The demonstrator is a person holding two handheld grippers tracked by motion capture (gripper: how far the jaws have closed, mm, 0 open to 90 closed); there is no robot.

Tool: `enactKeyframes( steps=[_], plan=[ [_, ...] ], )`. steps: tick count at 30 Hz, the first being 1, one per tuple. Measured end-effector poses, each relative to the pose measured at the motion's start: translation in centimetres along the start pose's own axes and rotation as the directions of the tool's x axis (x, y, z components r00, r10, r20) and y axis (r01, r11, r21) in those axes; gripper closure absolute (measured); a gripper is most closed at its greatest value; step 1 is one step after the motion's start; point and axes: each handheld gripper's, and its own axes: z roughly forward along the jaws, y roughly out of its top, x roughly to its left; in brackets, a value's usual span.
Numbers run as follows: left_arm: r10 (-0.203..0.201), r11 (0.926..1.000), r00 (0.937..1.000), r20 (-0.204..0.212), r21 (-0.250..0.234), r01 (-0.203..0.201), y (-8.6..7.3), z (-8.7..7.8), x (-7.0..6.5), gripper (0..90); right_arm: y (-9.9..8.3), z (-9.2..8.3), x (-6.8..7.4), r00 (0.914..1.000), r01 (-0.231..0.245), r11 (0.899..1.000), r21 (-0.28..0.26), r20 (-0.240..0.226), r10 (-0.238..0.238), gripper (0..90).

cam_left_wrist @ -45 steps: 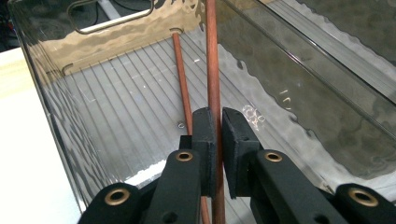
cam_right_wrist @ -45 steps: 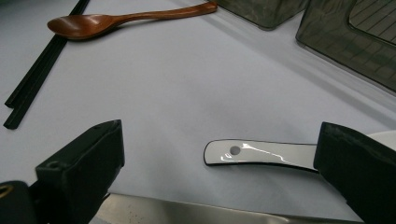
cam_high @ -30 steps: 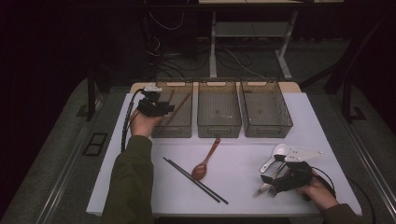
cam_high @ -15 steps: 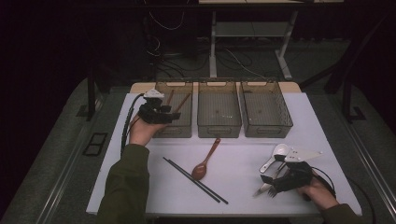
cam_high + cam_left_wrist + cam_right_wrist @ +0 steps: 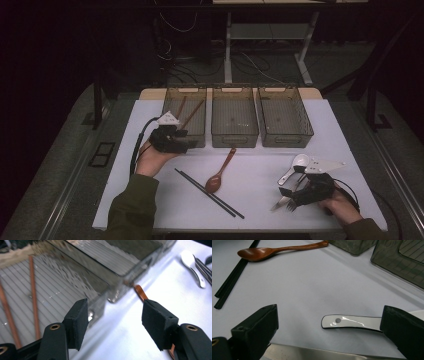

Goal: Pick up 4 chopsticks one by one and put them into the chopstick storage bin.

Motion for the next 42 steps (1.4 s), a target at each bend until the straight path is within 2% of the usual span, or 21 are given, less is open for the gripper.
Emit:
enactKeyframes(
  steps=[8, 15, 19, 24, 30, 36, 38, 42],
  plan=[
    [0.011, 0.9987, 0.9993, 0.036, 0.049, -0.013, -2.3, 0.1, -1.4, 41.2, 0.0, 0.0, 0.0, 1.0000, -0.001, 1.000, -0.002, 0.000, 0.001, 1.8],
    [0.023, 0.9957, 0.9996, 0.016, 0.089, -0.025, -3.9, 0.0, -2.1, 63.8, 0.0, 0.0, 0.0, 1.0000, 0.000, 1.000, -0.002, -0.001, 0.000, 1.8],
    [0.025, 0.9934, 0.9997, 0.001, 0.112, -0.025, -4.7, 0.0, -2.5, 74.3, 0.0, 0.0, 0.0, 1.0000, -0.001, 1.000, -0.003, -0.001, 0.001, 1.8],
    [0.046, 0.9884, 0.9986, -0.024, 0.146, -0.042, -5.4, 0.2, -2.9, 84.8, 0.0, 0.0, 0.1, 1.0000, -0.001, 1.000, -0.003, -0.001, 0.001, 1.8],
    [0.036, 0.9856, 0.9990, -0.028, 0.166, -0.031, -5.8, 0.6, -2.8, 88.8, 0.0, -0.1, 0.0, 1.0000, 0.001, 1.000, -0.003, -0.002, -0.001, 1.8],
    [0.019, 0.9786, 0.9995, -0.026, 0.205, -0.014, -6.3, 1.1, -2.7, 88.8, 0.0, -0.1, 0.0, 1.0000, 0.003, 1.000, -0.005, -0.001, -0.003, 1.8],
    [0.033, 0.9745, 0.9990, -0.031, 0.223, -0.026, -6.4, 1.2, -2.7, 88.9, 0.0, -0.1, 0.0, 1.0000, 0.003, 1.000, -0.005, -0.001, -0.003, 1.8],
    [0.031, 0.9722, 0.9987, -0.039, 0.233, -0.021, -6.6, 1.1, -2.6, 88.8, 0.0, -0.1, 0.1, 1.0000, 0.003, 1.000, -0.004, -0.002, -0.003, 1.8]
  ],
)
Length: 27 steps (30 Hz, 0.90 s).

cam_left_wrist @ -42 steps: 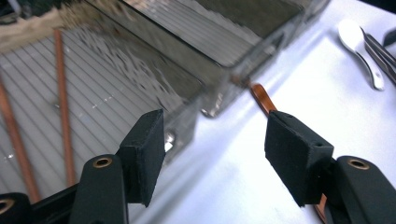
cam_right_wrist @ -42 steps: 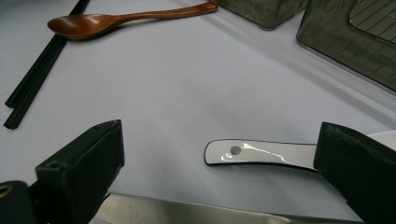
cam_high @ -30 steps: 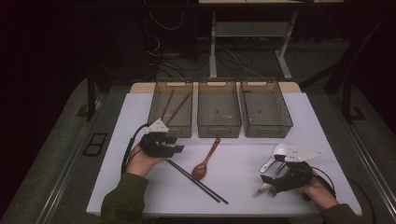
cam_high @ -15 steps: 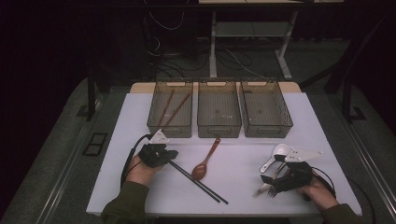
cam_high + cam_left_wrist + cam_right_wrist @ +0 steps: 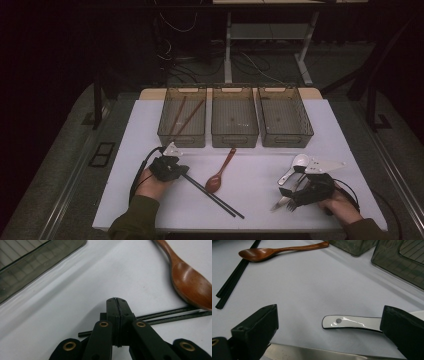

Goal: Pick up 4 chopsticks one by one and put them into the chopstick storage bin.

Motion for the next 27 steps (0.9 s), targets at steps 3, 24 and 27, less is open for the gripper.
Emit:
enactKeyframes(
  steps=[3, 24, 27],
  plan=[
    [-0.005, 1.0000, 1.0000, -0.002, 0.001, 0.005, -0.1, 0.0, 0.2, 88.8, 0.0, 0.0, 0.0, 1.0000, 0.001, 1.000, 0.000, -0.001, -0.001, 1.8],
    [-0.018, 0.9998, 0.9995, -0.027, 0.011, 0.019, -1.2, -1.1, 0.4, 88.9, 0.0, 0.0, 0.0, 1.0000, -0.001, 1.000, -0.004, -0.002, 0.001, 1.8],
    [-0.019, 0.9998, 0.9994, -0.030, 0.011, 0.019, -1.4, -1.3, 0.5, 88.8, 0.0, 0.0, 0.0, 1.0000, -0.001, 1.000, -0.004, -0.002, 0.001, 1.8]
  ],
)
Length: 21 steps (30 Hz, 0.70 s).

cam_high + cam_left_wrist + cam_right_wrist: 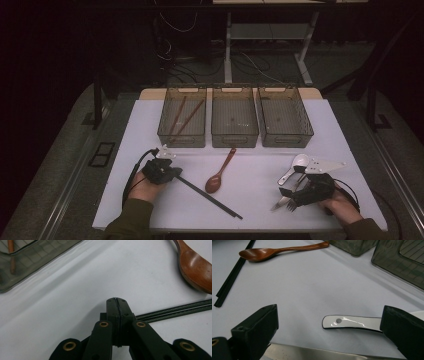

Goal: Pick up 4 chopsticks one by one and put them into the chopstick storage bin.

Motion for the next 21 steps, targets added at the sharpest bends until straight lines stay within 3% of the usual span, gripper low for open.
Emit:
enactKeyframes(
  steps=[21],
  plan=[
    [-0.019, 0.9996, 0.9995, -0.025, 0.021, 0.019, -1.9, -1.6, -0.1, 88.9, 0.0, 0.0, 0.0, 1.0000, 0.001, 1.000, 0.001, 0.002, -0.001, 1.8]
  ],
)
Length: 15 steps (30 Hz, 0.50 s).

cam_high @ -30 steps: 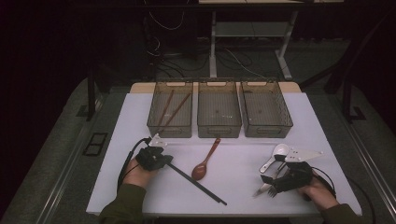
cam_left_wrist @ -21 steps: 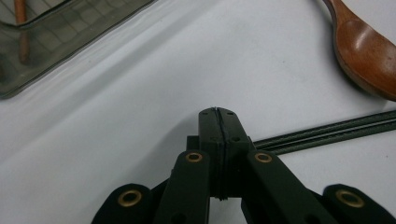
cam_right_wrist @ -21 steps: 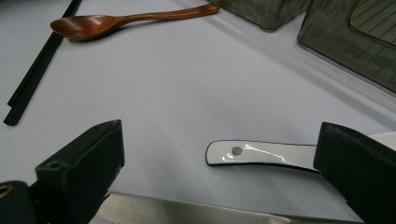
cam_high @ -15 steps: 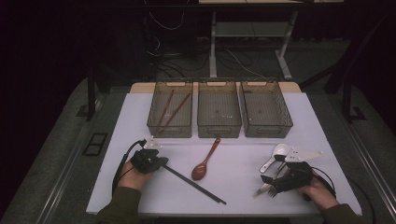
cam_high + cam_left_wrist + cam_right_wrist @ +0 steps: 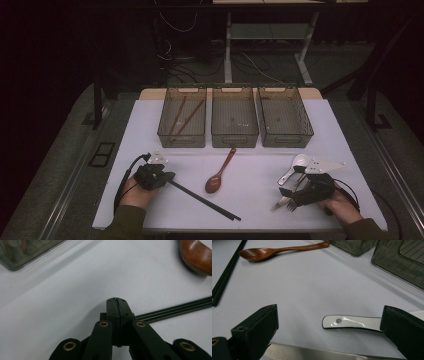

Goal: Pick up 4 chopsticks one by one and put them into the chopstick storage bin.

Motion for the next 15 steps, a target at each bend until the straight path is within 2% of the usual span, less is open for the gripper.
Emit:
enactKeyframes(
  steps=[6, 11, 15],
  plan=[
    [-0.005, 1.0000, 1.0000, -0.002, -0.009, 0.005, -0.43, -0.21, -0.06, 88.4, 0.00, 0.00, 0.01, 1.0000, 0.000, 1.000, 0.000, 0.000, 0.000, 1.8],
    [0.001, 0.9995, 1.0000, -0.010, -0.032, -0.001, -0.32, -0.33, -0.16, 80.2, 0.00, 0.04, 0.02, 1.0000, 0.000, 1.000, 0.002, -0.001, 0.000, 1.8],
    [0.004, 0.9967, 0.9998, 0.019, -0.082, -0.002, 0.12, -0.66, -0.68, 71.3, 0.01, 0.03, -0.01, 1.0000, -0.001, 1.000, 0.002, -0.001, 0.001, 1.8]
  ],
)
